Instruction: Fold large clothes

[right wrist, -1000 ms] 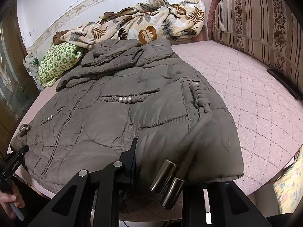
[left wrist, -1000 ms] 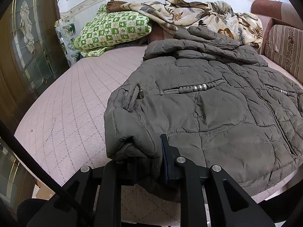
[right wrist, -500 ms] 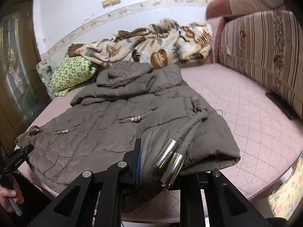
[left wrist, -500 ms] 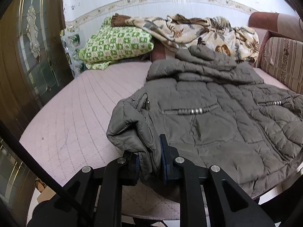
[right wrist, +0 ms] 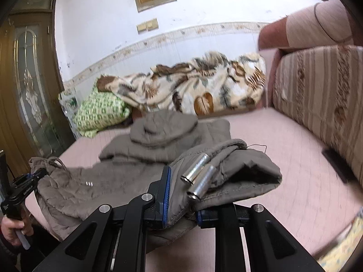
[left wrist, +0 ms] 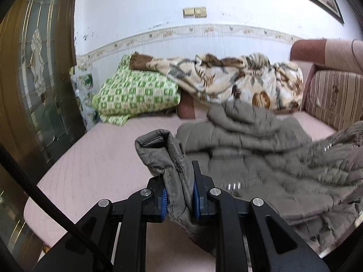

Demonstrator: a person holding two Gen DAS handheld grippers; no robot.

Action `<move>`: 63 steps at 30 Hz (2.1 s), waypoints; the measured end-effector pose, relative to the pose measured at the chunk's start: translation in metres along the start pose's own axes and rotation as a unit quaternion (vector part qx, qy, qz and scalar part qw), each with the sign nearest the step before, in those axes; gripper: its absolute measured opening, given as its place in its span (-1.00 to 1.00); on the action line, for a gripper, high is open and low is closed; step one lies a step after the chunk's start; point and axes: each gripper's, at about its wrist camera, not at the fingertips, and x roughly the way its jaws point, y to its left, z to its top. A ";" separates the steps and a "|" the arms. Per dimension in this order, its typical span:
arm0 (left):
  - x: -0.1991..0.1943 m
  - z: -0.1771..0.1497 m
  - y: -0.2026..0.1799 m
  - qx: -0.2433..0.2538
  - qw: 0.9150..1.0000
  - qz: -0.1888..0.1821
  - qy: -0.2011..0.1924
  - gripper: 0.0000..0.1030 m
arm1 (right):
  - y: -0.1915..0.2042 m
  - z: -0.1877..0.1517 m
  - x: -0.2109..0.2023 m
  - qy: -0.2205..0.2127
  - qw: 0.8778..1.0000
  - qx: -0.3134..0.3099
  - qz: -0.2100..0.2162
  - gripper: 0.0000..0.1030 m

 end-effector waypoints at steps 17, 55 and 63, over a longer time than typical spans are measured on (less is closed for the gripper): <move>0.225 0.162 -0.032 -0.039 0.999 0.007 0.022 -0.49 | -0.034 0.159 0.187 0.011 0.999 0.051 0.004 -0.64; 0.404 0.096 -0.163 0.055 0.967 -0.083 0.233 0.47 | -0.052 0.088 0.412 0.232 0.971 -0.038 -0.048 0.32; 0.416 0.100 -0.157 0.034 0.964 -0.073 0.254 0.50 | -0.068 0.084 0.452 0.295 0.954 0.000 -0.052 0.38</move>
